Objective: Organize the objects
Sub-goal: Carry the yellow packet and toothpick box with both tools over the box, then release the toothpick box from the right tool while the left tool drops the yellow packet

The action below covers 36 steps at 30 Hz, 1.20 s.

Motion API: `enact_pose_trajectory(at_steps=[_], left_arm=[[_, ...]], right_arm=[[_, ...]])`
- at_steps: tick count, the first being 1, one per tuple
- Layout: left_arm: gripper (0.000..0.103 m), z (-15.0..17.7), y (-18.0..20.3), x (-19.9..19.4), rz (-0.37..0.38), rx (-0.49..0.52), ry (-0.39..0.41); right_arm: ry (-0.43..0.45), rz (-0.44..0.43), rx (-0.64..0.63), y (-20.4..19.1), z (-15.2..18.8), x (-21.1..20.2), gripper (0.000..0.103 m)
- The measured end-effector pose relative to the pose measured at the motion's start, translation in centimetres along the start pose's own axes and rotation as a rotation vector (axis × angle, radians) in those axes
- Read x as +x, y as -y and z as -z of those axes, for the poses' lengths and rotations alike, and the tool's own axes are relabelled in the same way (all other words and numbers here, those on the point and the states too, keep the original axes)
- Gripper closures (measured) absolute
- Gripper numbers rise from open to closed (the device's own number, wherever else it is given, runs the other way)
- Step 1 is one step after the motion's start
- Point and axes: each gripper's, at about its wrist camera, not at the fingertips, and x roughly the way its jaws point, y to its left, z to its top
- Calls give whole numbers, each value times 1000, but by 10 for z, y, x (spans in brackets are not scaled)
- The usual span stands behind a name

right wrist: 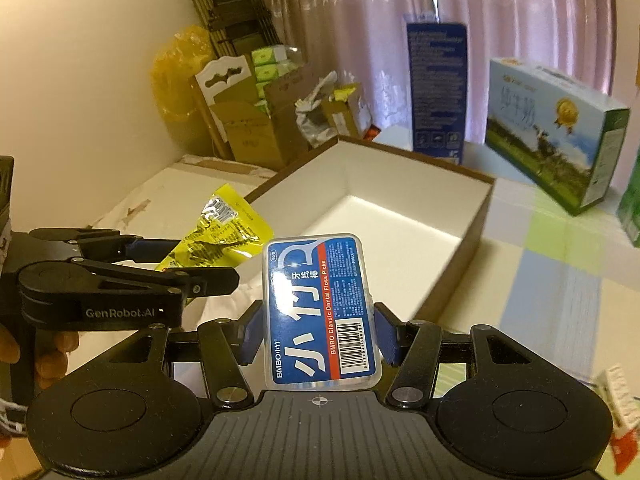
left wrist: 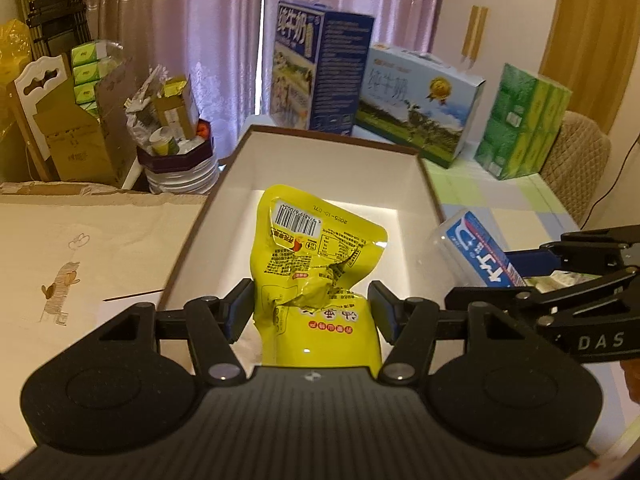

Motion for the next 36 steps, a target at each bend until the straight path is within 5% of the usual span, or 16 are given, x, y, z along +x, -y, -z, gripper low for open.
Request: enact_pose_trajectory(at_steps=[19,36], left_arm=[[45,-27,-31,100,-17,25,-197],[43,-33,-27,124,-2,55,-209]], right_arm=[[-160,151,-18,19,-31,110,50],[-185,234,-72,31,-31,132,46]])
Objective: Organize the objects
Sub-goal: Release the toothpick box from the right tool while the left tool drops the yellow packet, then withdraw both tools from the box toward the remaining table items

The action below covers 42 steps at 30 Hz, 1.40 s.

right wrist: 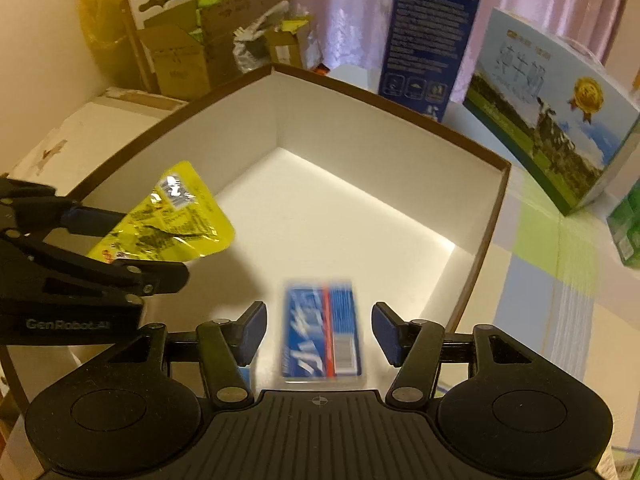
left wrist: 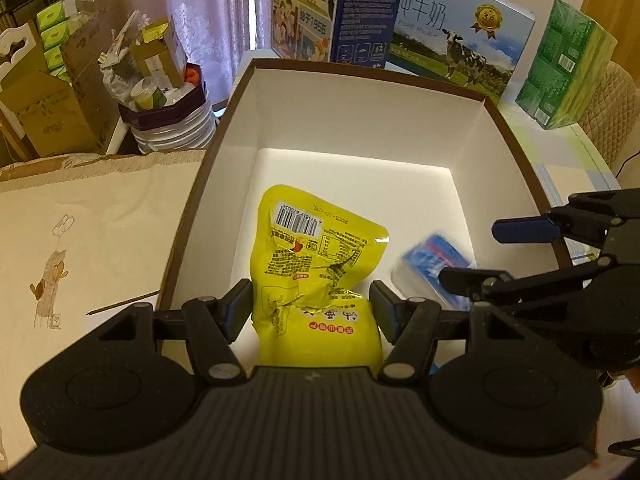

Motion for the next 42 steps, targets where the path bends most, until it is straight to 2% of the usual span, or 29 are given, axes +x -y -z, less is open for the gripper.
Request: enact_pose_trajectory(at_steps=[9,17,22,42], left_arm=[[42,0,2,2,-2,13,5],[26,3,1,-2,-21,16,26],[21,5,0,-10,-15,15,34],[20,29,13,-80,10,-22,83]], right_arm=[[14,-9,-11,3,2,-5,46],[26,-35,2,6,4,-12,42],[36,-65,14,8,7,-19,39],[155,-157,98,8,44,-95,38]])
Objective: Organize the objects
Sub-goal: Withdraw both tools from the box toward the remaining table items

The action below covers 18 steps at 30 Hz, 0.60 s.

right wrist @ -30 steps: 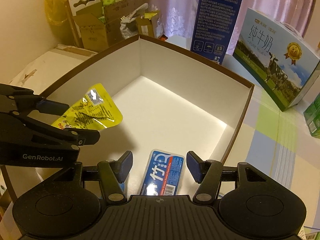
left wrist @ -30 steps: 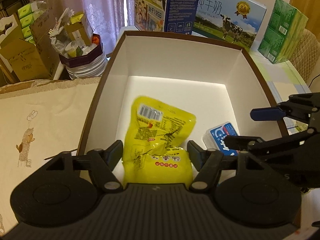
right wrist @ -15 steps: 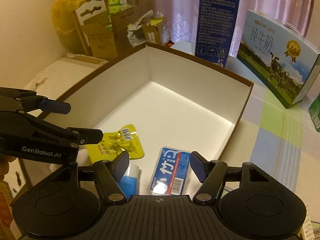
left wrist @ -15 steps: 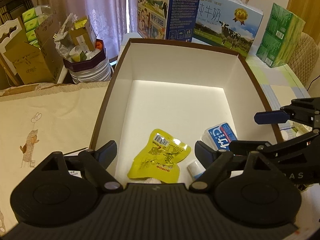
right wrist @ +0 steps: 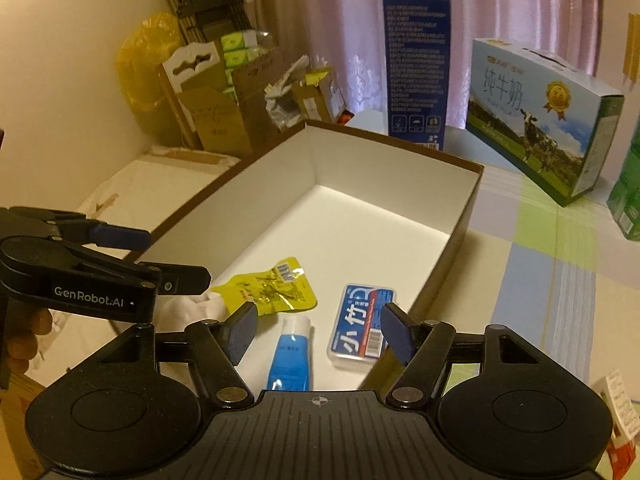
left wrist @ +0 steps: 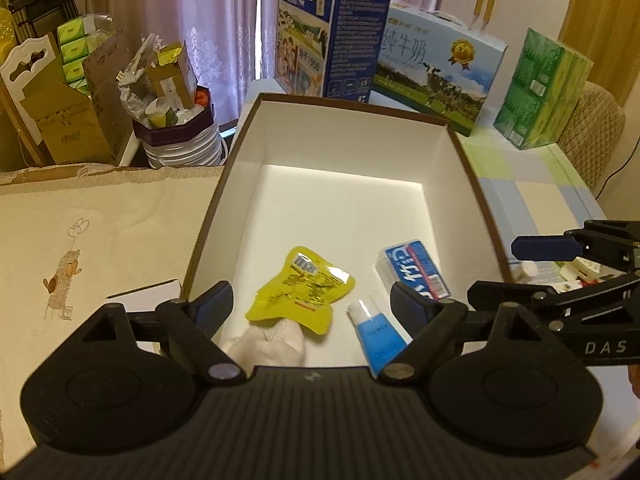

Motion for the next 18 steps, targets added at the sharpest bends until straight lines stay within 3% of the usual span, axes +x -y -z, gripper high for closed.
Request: enact_pose_trajectory(at_steps=[18], left_arm=[[20,36,67,-44,97,64,8]], right_arm=[[65,4,91,19,50,-86,38]])
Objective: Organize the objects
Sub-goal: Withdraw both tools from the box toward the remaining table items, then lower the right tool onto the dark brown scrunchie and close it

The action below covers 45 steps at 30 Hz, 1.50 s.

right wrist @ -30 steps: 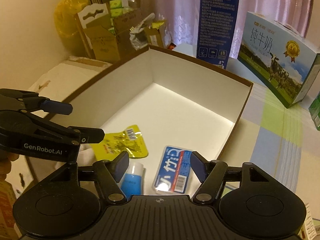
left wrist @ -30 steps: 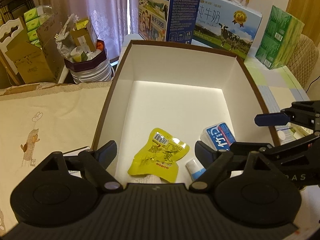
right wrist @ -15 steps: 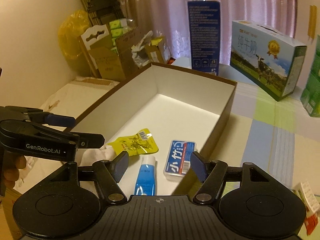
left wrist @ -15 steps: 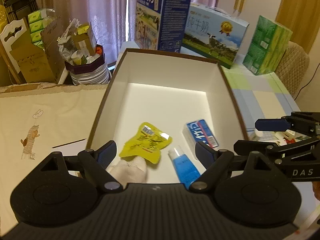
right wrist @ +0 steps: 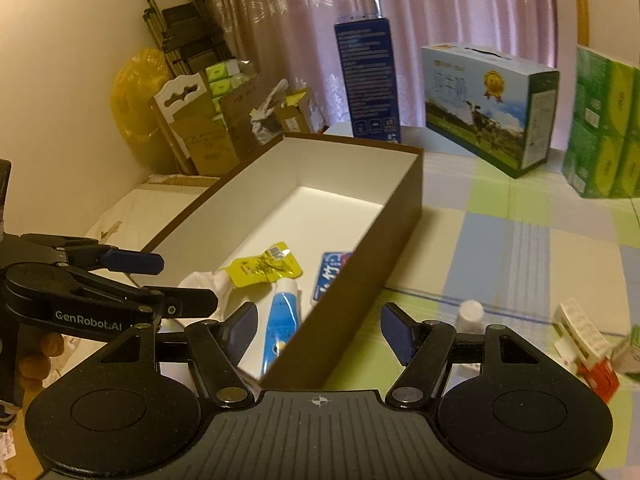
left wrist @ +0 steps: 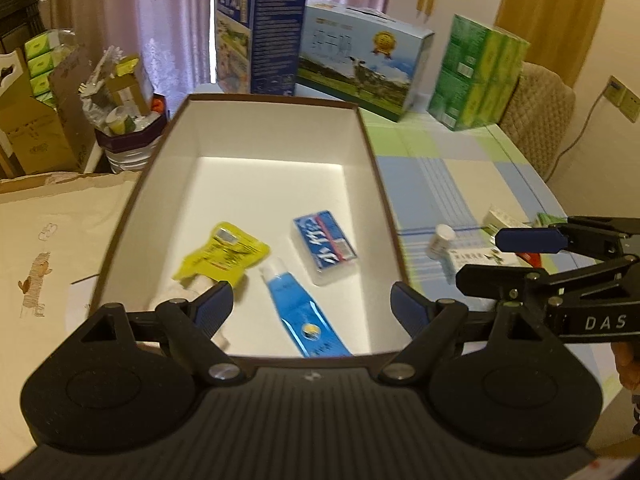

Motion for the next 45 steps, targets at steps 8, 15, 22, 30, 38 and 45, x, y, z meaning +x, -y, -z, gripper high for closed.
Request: enact_pose_trajectory(at_steps=[8,15,22,30,38,45], left_arm=[[20,17,35,-4,18,10,-29],[20,29,67,-2,31,12,-56],[20,35,97,4,39,14,-80],[20,39,132,22,48,4,-113],[20,41,158,44,41,-6,-145],[20,43,169,59,24,-21,-167]], right_arm=[[-18,-8,29,23,23,-29,38],[-58,-11,55,50,41,-48,38],[-82,-17,68,75,55,-65,38],[-106,11,69,108,69,-77,38],[-133,27,74,137,78,-78,38],[-160,27,61,156,83,-69,38]])
